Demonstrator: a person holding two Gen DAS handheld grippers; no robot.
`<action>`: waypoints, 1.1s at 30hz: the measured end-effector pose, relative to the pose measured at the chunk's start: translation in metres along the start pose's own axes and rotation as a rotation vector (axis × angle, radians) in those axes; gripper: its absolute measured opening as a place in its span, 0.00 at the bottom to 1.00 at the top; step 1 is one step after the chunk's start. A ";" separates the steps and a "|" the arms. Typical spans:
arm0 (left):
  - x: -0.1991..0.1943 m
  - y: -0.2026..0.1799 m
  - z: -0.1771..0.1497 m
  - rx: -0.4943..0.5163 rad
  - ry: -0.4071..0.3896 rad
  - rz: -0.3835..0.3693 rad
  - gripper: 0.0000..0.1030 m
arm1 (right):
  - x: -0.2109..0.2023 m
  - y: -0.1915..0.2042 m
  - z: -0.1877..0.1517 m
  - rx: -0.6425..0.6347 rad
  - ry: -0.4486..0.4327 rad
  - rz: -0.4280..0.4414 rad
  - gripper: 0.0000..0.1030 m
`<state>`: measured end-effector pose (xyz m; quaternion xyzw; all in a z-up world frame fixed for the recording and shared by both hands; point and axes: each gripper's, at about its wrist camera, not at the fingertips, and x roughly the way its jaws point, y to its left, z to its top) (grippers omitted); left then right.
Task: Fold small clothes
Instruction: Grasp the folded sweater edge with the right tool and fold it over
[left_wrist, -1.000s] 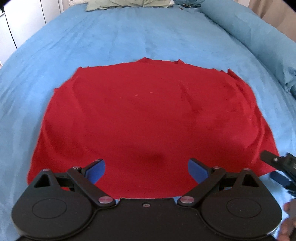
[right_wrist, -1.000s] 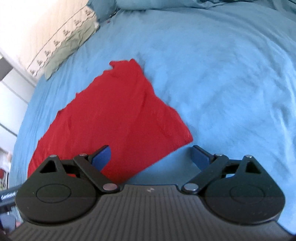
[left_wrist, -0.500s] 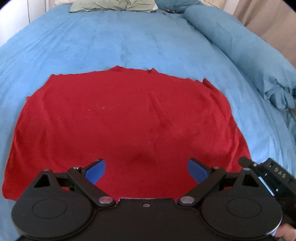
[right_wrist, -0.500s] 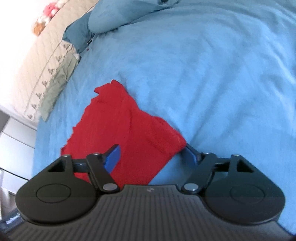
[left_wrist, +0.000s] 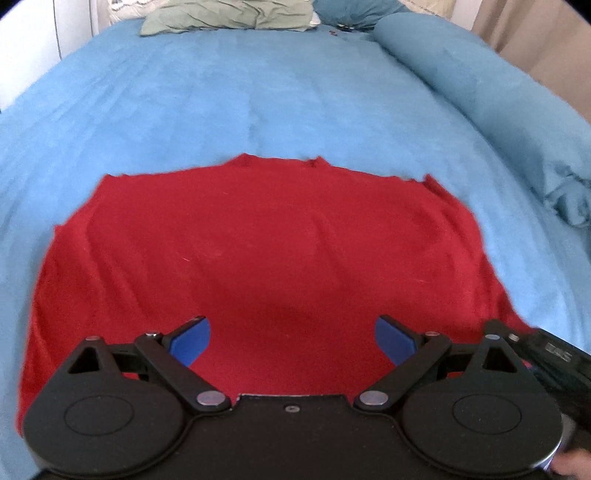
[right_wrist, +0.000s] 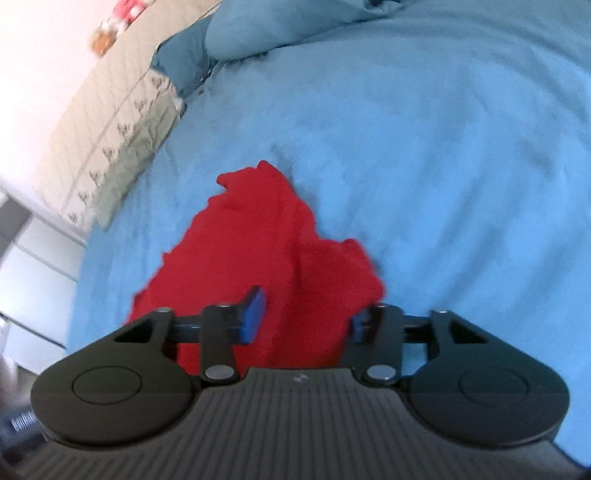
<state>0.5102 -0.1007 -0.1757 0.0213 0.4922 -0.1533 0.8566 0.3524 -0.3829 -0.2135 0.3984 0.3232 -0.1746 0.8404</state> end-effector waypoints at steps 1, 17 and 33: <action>0.002 0.002 0.001 0.006 -0.001 0.023 0.95 | 0.000 0.004 0.000 -0.041 0.007 -0.009 0.41; 0.040 0.055 0.008 -0.052 0.103 0.068 0.90 | -0.022 0.093 0.006 -0.254 0.009 0.151 0.26; -0.038 0.228 -0.056 -0.187 0.156 0.270 0.90 | 0.039 0.275 -0.149 -0.734 0.435 0.553 0.23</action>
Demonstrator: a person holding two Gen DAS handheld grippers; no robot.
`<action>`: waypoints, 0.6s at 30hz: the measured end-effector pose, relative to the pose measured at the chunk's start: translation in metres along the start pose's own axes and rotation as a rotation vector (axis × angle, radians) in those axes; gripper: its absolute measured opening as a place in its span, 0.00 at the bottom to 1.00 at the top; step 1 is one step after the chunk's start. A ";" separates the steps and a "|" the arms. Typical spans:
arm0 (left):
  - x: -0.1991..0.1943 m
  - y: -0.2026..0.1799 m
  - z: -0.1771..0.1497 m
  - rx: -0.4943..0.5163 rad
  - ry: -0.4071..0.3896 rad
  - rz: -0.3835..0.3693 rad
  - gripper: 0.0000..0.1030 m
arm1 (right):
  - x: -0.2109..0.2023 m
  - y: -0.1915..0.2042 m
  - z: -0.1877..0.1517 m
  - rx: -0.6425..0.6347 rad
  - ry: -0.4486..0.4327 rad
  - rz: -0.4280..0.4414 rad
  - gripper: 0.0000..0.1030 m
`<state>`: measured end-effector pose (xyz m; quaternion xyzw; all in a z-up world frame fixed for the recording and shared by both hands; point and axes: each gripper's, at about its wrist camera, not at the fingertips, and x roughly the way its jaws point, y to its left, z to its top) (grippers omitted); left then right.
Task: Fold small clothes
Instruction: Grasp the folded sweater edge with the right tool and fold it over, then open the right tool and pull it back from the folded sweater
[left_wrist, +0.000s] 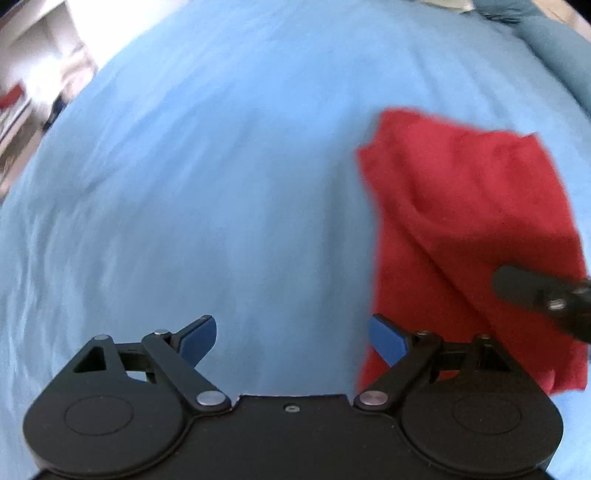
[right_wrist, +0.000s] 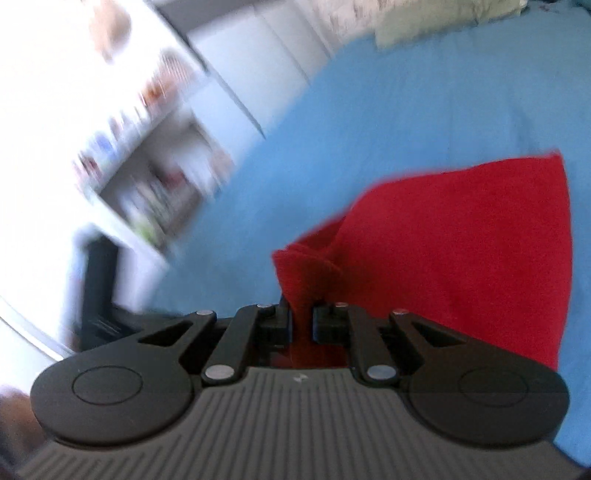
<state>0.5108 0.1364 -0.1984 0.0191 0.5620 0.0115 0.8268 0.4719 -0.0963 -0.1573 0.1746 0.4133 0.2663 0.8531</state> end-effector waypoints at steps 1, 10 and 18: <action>0.002 0.006 -0.007 -0.011 0.010 0.001 0.90 | 0.014 0.000 -0.010 -0.015 0.037 -0.034 0.24; -0.029 0.032 -0.029 -0.075 -0.038 -0.054 0.90 | -0.014 0.030 -0.037 -0.264 -0.007 -0.111 0.96; -0.064 0.006 -0.021 -0.072 -0.099 -0.134 0.90 | -0.062 0.008 -0.070 -0.295 0.012 -0.332 0.96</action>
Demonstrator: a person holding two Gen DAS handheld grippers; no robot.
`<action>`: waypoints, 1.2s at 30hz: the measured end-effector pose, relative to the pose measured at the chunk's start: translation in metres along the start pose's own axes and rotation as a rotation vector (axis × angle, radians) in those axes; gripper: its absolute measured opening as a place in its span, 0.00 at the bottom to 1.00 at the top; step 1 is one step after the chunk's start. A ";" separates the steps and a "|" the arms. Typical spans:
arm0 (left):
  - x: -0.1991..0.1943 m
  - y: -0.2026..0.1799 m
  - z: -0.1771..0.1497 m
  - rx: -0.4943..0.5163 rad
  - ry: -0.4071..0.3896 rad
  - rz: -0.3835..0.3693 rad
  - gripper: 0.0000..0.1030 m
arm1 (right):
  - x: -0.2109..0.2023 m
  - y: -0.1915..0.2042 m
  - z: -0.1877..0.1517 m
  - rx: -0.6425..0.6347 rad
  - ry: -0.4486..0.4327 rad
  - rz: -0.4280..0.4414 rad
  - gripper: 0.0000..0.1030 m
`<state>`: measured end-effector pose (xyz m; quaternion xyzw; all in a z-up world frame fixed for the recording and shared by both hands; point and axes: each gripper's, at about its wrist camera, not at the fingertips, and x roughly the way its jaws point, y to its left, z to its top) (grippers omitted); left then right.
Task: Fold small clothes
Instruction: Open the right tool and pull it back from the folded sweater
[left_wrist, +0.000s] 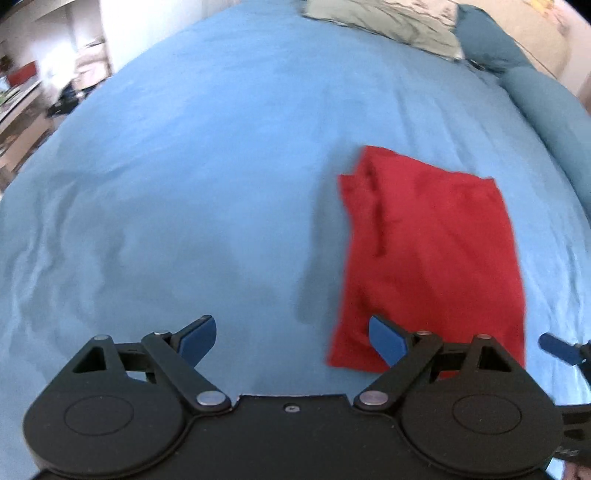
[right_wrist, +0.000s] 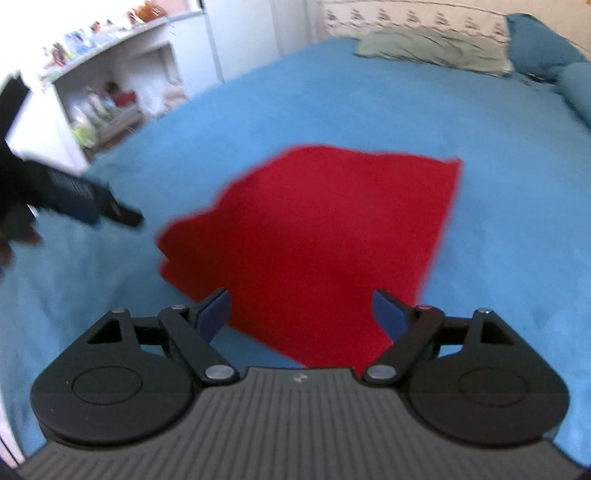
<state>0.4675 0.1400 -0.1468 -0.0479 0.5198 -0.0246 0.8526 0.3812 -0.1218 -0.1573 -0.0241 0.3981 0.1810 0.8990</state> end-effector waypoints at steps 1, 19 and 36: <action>0.003 -0.007 0.000 0.012 0.002 -0.006 0.90 | -0.002 -0.002 -0.009 -0.006 0.012 -0.031 0.96; 0.051 -0.027 -0.018 0.095 0.037 0.105 0.90 | 0.007 -0.052 -0.049 0.143 0.110 -0.279 0.72; 0.033 -0.033 -0.025 0.160 0.027 0.167 0.90 | -0.012 -0.048 -0.046 0.092 0.151 -0.279 0.74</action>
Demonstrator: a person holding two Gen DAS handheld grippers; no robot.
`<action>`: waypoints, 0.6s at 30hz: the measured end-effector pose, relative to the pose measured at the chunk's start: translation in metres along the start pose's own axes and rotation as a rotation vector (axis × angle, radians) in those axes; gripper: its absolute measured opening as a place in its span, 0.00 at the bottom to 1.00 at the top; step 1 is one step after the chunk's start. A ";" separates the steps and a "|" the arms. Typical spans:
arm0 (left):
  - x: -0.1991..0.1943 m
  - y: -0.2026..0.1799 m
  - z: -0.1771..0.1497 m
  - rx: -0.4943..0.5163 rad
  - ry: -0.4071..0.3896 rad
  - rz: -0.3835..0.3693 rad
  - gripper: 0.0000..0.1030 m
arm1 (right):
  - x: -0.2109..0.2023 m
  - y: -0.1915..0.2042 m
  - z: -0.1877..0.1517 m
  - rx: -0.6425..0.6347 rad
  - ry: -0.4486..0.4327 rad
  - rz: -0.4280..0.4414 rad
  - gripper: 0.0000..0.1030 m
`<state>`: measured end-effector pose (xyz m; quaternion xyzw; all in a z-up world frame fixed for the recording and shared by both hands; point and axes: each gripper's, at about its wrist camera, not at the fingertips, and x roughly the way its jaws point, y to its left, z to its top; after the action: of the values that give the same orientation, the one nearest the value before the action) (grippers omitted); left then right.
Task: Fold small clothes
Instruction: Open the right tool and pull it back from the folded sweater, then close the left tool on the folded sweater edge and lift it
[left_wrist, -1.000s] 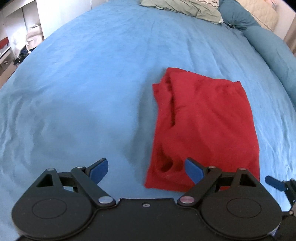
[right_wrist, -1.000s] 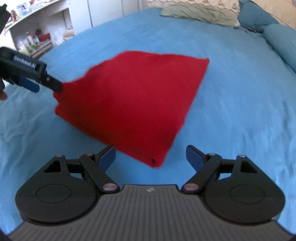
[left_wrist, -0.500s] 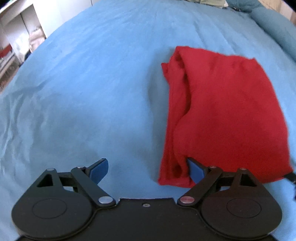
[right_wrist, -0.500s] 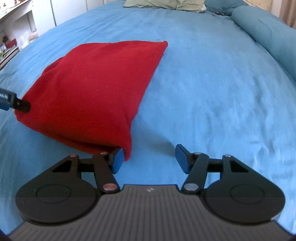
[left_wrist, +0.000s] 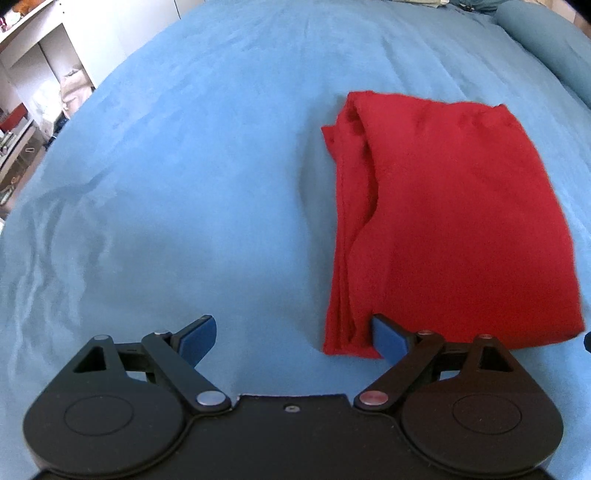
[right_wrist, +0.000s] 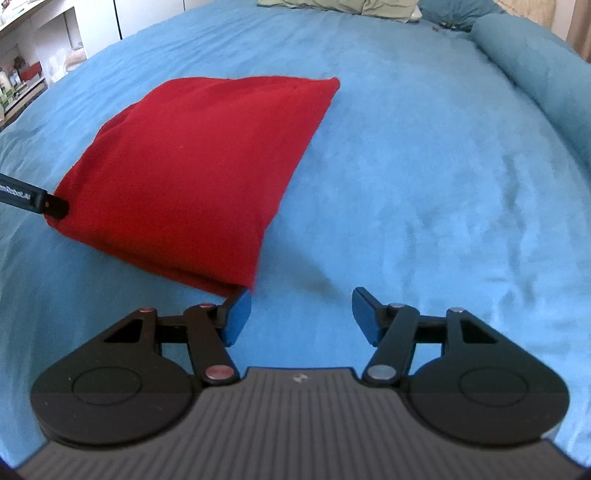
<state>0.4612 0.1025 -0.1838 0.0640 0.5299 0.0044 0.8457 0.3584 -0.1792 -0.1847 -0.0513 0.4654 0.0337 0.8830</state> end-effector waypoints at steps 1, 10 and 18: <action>-0.009 0.000 0.001 0.006 -0.005 -0.007 0.91 | -0.004 -0.001 0.000 -0.009 0.006 -0.010 0.74; -0.069 0.003 0.032 0.016 -0.078 -0.170 1.00 | -0.049 -0.021 0.038 0.021 -0.070 -0.009 1.00; -0.016 0.011 0.080 0.041 -0.092 -0.307 0.99 | -0.027 -0.046 0.097 0.150 -0.012 0.108 1.00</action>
<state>0.5262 0.1035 -0.1340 -0.0003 0.4941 -0.1387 0.8583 0.4278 -0.2130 -0.1054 0.0405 0.4634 0.0467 0.8840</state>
